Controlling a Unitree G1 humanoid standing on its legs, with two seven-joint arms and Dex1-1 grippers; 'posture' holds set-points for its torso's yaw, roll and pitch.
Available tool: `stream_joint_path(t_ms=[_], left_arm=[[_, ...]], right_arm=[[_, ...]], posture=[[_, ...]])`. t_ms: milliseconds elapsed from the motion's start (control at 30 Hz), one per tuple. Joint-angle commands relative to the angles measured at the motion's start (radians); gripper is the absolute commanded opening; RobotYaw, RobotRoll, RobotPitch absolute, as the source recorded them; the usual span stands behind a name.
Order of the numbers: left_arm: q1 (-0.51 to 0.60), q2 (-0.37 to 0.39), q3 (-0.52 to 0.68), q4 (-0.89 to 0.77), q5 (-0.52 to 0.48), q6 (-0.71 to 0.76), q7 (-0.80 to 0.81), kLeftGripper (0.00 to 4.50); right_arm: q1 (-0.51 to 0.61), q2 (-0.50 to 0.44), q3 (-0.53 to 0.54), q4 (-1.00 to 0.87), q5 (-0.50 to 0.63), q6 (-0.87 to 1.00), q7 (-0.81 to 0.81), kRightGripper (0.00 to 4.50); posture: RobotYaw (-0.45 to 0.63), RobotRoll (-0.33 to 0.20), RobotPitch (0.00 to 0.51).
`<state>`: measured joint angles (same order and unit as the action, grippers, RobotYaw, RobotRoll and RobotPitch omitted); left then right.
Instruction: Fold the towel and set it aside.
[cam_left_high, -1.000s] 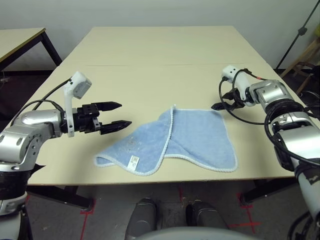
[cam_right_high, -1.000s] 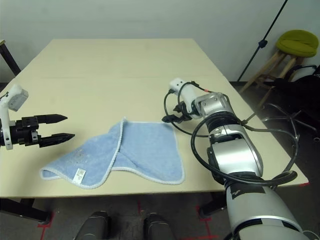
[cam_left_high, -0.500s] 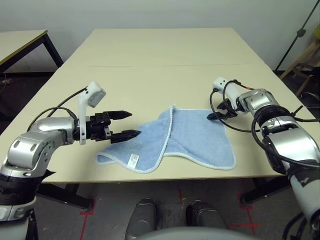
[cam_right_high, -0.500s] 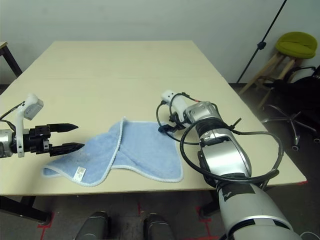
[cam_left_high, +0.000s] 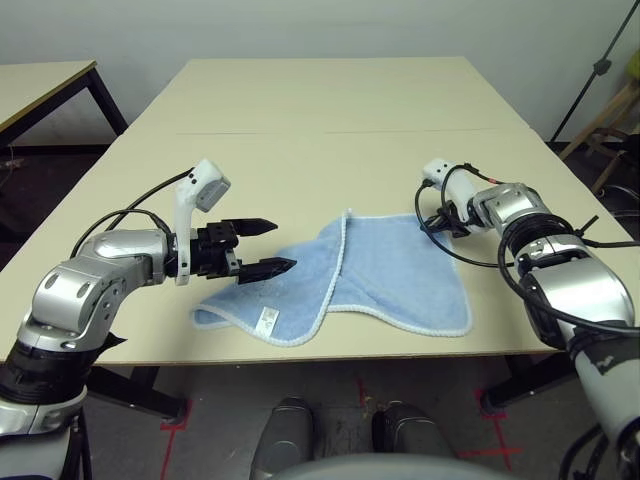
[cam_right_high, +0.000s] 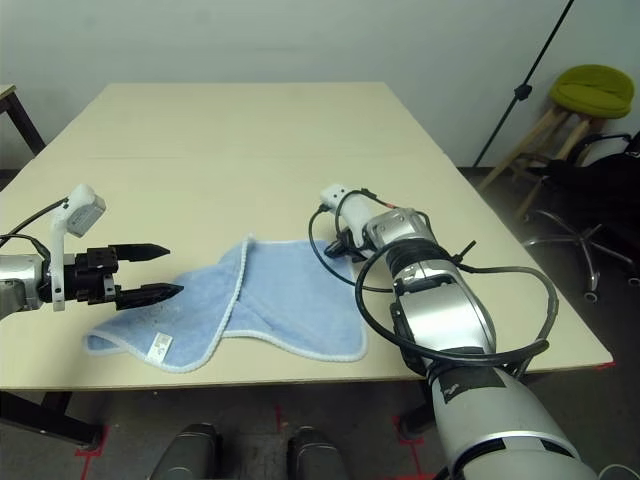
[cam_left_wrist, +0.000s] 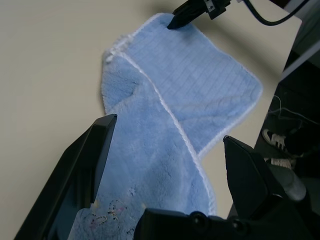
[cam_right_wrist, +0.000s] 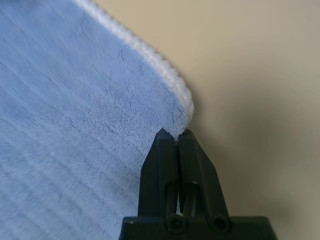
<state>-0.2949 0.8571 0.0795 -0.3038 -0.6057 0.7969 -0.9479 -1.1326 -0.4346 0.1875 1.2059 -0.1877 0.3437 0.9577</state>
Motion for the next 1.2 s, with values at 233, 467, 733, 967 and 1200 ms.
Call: stream_joint_path(t_ms=[233,467,733,967,1200], left_arm=[[-0.061,-0.108,0.049,0.001,-0.046,0.019,0.108,4.5],[-0.107,-0.179,0.085,0.069,-0.018,-0.008,0.212,4.5],[-0.192,-0.244,0.157,0.203,0.048,-0.091,0.366,4.5],[-0.17,-0.249,0.151,0.168,0.048,-0.063,0.392,4.5],[-0.101,-0.278,0.115,0.07,0.023,-0.012,0.395,4.5]], right_arm=[[-0.165,-0.038,-0.041,-0.111,0.032,-0.183,0.018,0.02],[-0.303,0.026,-0.084,-0.12,0.07,-0.345,-0.018,0.02],[-0.407,0.074,-0.115,-0.095,0.099,-0.431,-0.053,0.02],[-0.453,0.093,-0.101,-0.08,0.073,-0.438,-0.149,0.02],[-0.517,0.096,-0.096,-0.061,0.051,-0.444,-0.237,0.02]], posture=[[0.2,0.0,0.088],[0.2,0.0,0.074],[0.2,0.0,0.063],[0.21,0.0,0.06],[0.21,0.0,0.059]])
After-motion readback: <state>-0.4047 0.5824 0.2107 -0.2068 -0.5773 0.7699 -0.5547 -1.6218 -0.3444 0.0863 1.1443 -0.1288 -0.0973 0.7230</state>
